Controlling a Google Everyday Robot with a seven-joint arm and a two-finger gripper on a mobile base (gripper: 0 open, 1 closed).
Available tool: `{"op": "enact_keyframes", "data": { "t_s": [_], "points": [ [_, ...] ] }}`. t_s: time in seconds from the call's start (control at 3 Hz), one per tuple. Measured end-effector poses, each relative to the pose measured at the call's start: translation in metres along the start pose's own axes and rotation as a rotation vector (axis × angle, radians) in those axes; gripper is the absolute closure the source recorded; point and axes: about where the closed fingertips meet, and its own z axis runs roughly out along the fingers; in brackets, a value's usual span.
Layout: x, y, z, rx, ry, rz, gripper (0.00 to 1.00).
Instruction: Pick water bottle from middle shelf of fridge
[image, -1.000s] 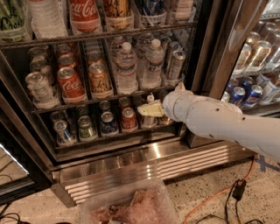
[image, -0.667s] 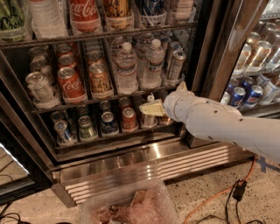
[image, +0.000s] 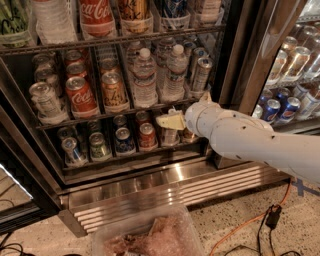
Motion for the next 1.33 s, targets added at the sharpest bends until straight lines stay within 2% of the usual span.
{"op": "enact_keyframes", "data": {
  "t_s": [1.0, 1.33],
  "points": [
    [-0.023, 0.002, 0.024, -0.006, -0.124, 0.098, 0.00],
    [-0.031, 0.004, 0.031, -0.012, -0.163, 0.102, 0.00]
  ]
}}
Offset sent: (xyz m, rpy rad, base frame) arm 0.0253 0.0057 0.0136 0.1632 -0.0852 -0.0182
